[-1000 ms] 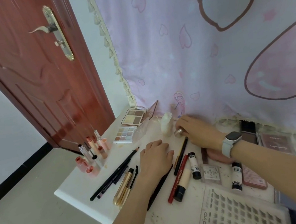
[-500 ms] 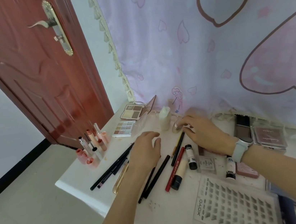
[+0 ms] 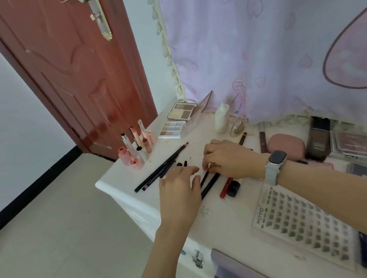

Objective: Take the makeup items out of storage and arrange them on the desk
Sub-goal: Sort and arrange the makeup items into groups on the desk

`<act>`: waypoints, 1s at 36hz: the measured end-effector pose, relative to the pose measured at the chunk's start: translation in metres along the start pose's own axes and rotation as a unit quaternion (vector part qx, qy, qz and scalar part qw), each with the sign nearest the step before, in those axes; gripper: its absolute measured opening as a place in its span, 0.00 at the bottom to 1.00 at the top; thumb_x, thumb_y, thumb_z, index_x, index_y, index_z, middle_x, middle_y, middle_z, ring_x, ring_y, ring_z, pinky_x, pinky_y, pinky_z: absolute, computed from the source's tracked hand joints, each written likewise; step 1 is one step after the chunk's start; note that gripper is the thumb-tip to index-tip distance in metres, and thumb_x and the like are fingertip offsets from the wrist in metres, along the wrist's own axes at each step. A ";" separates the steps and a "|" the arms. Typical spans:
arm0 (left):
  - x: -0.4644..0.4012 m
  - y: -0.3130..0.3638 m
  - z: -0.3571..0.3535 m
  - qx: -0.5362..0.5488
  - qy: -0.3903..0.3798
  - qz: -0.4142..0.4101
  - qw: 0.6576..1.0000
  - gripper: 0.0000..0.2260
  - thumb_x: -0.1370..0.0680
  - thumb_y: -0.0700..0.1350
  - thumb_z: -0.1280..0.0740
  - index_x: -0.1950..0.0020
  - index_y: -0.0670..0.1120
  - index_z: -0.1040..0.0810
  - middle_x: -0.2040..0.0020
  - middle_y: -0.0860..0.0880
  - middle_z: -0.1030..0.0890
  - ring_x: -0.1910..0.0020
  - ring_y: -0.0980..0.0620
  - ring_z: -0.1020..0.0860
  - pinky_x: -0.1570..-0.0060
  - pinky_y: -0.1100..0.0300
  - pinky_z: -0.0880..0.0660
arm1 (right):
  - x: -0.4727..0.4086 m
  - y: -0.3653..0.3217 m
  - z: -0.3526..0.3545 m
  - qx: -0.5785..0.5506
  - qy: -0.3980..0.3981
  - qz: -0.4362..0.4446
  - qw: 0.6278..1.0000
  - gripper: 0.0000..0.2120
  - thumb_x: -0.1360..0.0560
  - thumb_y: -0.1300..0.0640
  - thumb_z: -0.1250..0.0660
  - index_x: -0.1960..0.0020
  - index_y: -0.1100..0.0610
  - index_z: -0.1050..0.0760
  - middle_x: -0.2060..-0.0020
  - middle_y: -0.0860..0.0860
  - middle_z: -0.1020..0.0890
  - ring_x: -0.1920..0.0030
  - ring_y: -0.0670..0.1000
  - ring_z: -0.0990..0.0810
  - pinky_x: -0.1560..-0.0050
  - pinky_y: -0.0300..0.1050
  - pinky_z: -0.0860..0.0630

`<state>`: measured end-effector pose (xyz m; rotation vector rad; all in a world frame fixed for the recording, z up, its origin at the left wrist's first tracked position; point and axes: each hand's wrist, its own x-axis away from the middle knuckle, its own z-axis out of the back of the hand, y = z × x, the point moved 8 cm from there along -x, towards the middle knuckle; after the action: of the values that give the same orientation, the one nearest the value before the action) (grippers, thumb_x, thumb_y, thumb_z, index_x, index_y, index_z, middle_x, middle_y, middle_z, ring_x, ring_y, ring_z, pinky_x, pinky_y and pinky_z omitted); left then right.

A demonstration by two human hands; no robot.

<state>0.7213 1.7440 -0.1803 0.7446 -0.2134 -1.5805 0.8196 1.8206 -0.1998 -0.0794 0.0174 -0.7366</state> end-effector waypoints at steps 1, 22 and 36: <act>0.003 0.000 0.001 0.001 0.005 -0.002 1.000 0.09 0.23 0.41 0.34 0.43 0.45 0.20 0.49 0.49 0.19 0.49 0.48 0.23 0.46 0.51 0.29 | -0.002 -0.001 0.000 0.005 -0.009 0.006 1.000 0.10 0.22 0.54 0.40 0.43 0.52 0.24 0.46 0.50 0.26 0.45 0.51 0.32 0.47 0.45 0.32; 0.041 0.015 -0.008 0.015 0.078 -0.103 0.992 0.07 0.26 0.38 0.34 0.51 0.41 0.17 0.53 0.46 0.19 0.54 0.48 0.20 0.53 0.55 0.23 | -0.004 0.002 0.013 0.157 0.000 0.095 0.983 0.15 0.32 0.74 0.46 0.50 0.59 0.33 0.53 0.54 0.28 0.56 0.50 0.36 0.63 0.41 0.43; 0.034 0.014 -0.027 -0.035 0.038 -0.069 0.996 0.13 0.28 0.46 0.30 0.45 0.43 0.20 0.50 0.47 0.19 0.49 0.46 0.21 0.48 0.50 0.24 | 0.031 0.065 0.022 -0.046 0.100 -0.190 0.976 0.06 0.22 0.59 0.43 0.53 0.57 0.28 0.59 0.52 0.23 0.57 0.53 0.26 0.55 0.51 0.27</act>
<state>0.7489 1.7175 -0.2050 0.7770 -0.0506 -1.6777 0.8868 1.8496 -0.1824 -0.0968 0.2347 -1.1244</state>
